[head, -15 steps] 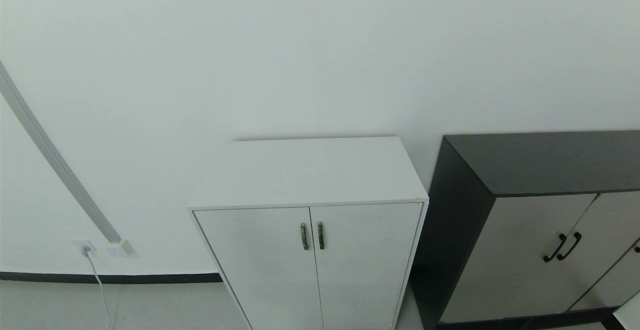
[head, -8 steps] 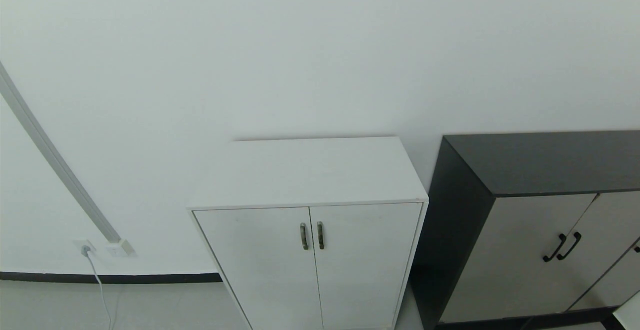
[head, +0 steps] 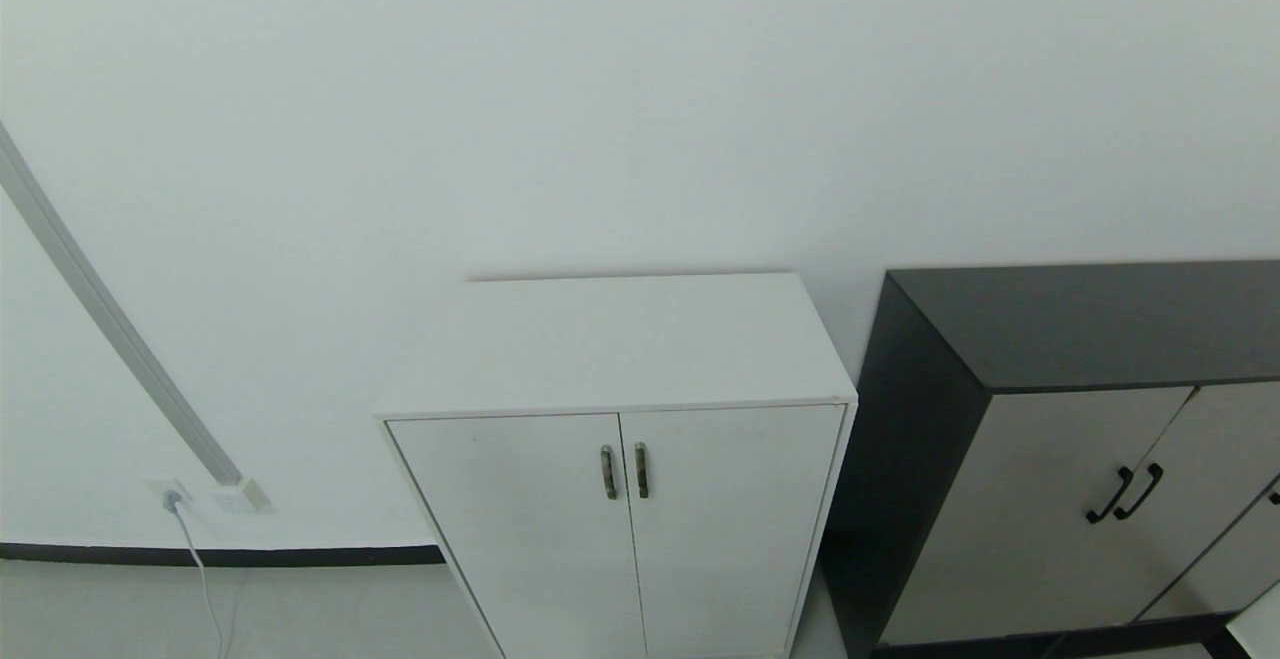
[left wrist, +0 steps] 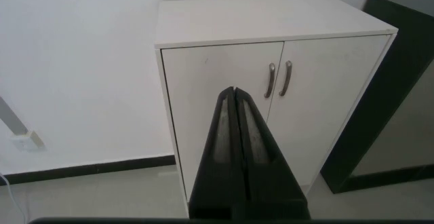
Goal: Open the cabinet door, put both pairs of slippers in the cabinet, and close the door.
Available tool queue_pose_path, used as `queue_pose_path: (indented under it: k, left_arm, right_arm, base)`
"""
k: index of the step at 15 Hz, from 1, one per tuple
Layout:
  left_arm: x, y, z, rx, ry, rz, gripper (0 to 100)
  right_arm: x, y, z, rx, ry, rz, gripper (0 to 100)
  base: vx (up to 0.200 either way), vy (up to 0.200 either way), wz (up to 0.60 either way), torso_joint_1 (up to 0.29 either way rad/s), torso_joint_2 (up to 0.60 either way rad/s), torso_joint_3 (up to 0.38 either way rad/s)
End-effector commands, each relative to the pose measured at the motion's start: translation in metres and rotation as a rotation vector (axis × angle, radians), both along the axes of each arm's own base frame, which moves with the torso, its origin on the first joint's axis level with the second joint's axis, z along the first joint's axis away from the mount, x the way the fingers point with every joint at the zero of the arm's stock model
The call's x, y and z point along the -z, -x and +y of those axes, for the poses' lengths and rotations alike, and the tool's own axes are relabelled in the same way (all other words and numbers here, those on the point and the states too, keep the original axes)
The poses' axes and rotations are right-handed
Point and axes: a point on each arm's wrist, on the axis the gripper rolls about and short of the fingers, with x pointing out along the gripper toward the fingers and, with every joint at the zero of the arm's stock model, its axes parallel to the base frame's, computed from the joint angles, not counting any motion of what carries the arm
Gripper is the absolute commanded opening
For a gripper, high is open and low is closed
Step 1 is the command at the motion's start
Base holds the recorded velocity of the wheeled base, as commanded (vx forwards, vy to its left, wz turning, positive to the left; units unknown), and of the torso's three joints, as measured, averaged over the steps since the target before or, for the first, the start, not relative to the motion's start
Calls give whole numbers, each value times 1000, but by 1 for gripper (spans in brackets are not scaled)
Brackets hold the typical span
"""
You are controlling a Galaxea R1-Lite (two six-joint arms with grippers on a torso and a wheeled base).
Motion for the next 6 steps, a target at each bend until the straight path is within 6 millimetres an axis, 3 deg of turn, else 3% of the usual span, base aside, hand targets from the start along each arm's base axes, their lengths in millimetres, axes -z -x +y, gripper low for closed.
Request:
queue_pose_path:
  k: [1, 6]
  left_arm:
    - [0, 0, 0, 0, 0, 1, 0]
    - [0, 0, 0, 0, 0, 1, 0]
  right_arm:
    - [0, 0, 0, 0, 0, 1, 0]
    - [0, 0, 0, -2, 2, 2, 0]
  base:
    - [0, 0, 0, 0, 0, 0]
    - [0, 0, 0, 0, 0, 0]
